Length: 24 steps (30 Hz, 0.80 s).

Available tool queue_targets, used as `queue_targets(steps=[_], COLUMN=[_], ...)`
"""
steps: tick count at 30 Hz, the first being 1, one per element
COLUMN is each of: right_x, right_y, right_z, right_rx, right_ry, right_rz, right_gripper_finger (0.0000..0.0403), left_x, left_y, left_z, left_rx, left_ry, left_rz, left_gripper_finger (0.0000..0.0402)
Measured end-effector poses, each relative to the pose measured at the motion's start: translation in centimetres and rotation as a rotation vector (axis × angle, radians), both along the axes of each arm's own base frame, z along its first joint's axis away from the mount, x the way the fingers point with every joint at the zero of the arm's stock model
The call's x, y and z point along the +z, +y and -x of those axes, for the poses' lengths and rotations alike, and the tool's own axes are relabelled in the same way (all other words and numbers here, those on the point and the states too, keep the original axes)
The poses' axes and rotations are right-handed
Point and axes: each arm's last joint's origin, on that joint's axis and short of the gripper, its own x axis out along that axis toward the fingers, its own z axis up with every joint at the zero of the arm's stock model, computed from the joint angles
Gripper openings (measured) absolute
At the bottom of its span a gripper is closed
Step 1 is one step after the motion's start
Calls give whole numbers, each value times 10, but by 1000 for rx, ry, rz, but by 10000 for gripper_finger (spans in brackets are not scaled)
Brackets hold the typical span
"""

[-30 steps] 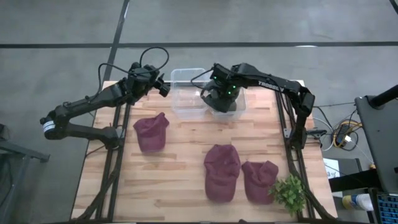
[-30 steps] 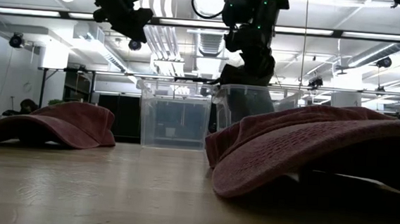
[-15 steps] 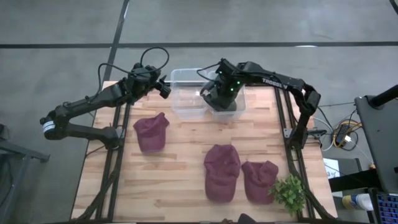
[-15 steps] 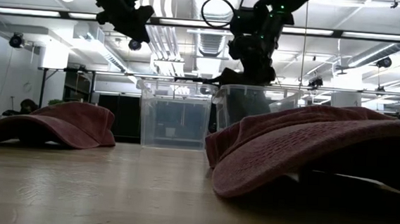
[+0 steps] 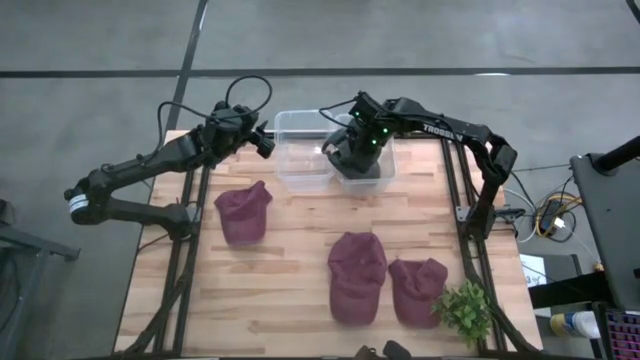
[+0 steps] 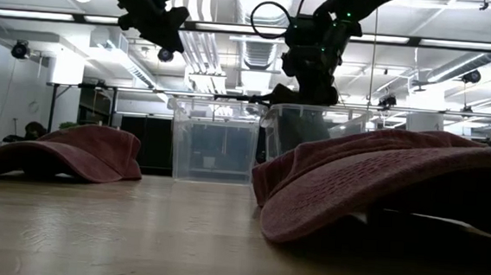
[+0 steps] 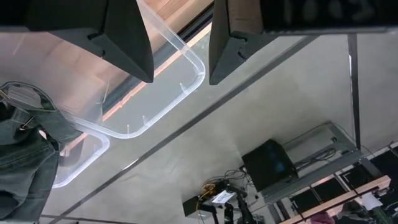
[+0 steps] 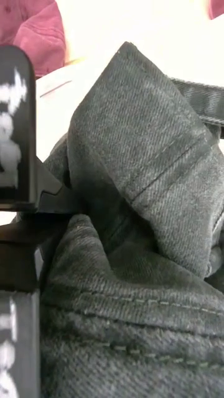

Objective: Pick & Place hat
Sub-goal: Put the black cap into the right transparent bin

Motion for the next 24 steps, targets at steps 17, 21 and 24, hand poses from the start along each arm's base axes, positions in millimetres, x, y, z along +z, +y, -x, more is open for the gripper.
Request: queue_targets(steps=[17,21,24], right_x=[-51,-38,-24], right_y=[-7,-8,-6], right_z=[-6,-7,-2], right_rx=[-11,-16,-23], right_ry=[164,100,74], right_rz=[-109,-71,-36], right_gripper_finger=[8,8,8], left_x=[0,0,0], left_y=[-1,-1,-1], left_z=[-1,-1,-1], left_rx=[-33,-34,-34], left_ry=[-5,-6,-6], left_rz=[11,11,11], left_gripper_finger=[147,147,147])
